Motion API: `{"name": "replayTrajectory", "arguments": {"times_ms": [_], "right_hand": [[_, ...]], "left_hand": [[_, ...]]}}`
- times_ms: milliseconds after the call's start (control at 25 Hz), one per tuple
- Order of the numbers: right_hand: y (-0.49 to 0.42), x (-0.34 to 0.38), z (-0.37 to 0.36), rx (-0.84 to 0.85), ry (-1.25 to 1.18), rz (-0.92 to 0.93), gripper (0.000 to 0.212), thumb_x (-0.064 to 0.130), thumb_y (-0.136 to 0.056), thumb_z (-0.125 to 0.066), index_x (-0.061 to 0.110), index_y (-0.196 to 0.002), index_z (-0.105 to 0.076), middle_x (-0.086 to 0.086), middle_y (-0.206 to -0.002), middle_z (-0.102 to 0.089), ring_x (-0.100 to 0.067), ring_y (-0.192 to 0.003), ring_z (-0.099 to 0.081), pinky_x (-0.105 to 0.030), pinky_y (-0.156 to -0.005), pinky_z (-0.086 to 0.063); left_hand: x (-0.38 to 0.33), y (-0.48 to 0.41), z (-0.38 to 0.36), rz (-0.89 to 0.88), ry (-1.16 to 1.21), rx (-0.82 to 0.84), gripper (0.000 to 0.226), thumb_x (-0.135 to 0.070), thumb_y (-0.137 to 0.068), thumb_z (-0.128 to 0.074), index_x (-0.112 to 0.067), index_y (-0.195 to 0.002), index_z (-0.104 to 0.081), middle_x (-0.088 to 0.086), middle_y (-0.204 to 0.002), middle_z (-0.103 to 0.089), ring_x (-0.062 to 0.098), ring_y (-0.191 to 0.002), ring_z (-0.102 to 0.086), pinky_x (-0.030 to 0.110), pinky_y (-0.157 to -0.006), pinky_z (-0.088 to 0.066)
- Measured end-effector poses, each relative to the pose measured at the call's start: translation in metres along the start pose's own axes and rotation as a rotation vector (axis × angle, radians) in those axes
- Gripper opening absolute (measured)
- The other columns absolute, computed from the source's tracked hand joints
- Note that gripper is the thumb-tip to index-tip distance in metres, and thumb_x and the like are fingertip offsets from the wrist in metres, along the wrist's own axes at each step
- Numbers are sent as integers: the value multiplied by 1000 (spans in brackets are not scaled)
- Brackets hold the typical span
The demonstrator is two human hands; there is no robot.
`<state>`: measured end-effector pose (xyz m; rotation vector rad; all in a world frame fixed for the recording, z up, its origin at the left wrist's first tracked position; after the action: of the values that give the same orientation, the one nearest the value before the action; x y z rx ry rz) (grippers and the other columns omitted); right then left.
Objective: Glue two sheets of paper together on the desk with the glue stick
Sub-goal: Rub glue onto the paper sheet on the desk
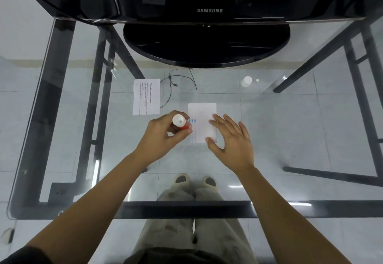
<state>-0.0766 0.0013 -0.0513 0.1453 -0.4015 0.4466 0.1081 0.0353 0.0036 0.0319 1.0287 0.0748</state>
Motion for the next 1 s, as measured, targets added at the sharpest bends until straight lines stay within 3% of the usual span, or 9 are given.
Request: {"name": "replayTrajectory", "arguments": {"times_ms": [80,240,440,560,720,840,1000], "right_hand": [[-1,0,0,0,2,5,51,55,-88,-41,31,-133,-44,11,-146,-40,-11,-138,-27,-36,-114,-9],[-1,1,1,-1,1,6,53,55,-88,-39,29,-133,-43,9,-145,-41,-12,-138,-28,-37,-114,-10],[0,1,1,8,5,-1,53,54,-88,-39,28,-134,-43,9,-146,-39,-11,-139,-26,-37,-114,-10],[-1,1,-1,11,4,-4,54,56,-88,-38,28,-134,-42,8,-146,-40,-12,-139,-27,-36,-114,-9],[-1,0,-2,10,14,-4,53,56,-88,-38,29,-133,-42,9,-145,-40,-11,-139,-27,-35,-114,-8],[-1,0,-2,2,21,6,51,55,-89,-39,29,-133,-43,9,-145,-40,-11,-139,-27,-35,-113,-9],[-2,1,-1,6,16,4,53,56,-89,-38,29,-133,-43,8,-145,-41,-13,-138,-28,-36,-113,-9]], "left_hand": [[10,-1,1,107,136,-7,22,-42,-75,-71,-42,-91,-55,-20,-85,-66,6,-83,-65,16,-71,-53],[28,0,0,369,571,-86,13,-21,-76,-68,-30,-78,-59,-5,-84,-69,14,-67,-64,28,-64,-53],[24,1,-12,408,739,1,31,-4,-77,-67,-30,-91,-60,7,-96,-64,19,-78,-62,26,-66,-53],[20,-1,-8,354,534,1,25,-10,-76,-73,-31,-85,-61,3,-94,-67,22,-79,-68,23,-64,-55],[10,-2,0,171,110,-4,21,-25,-72,-78,-30,-81,-59,-14,-82,-67,5,-81,-64,13,-66,-53],[5,-1,-2,115,63,21,22,-27,-71,-78,-30,-80,-59,-22,-80,-65,1,-78,-63,10,-61,-50],[9,-3,-9,146,-17,75,24,-33,-71,-77,-24,-87,-61,-26,-79,-64,2,-81,-66,15,-68,-54]]}}
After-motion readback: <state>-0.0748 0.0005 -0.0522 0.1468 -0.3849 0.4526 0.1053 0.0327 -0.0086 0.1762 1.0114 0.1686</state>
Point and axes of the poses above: each hand's wrist, its own y-axis away from the middle knuckle, its own z-axis out of the back of the hand, x = y × z, the point moved 7 cm from there along -y, towards the middle knuckle
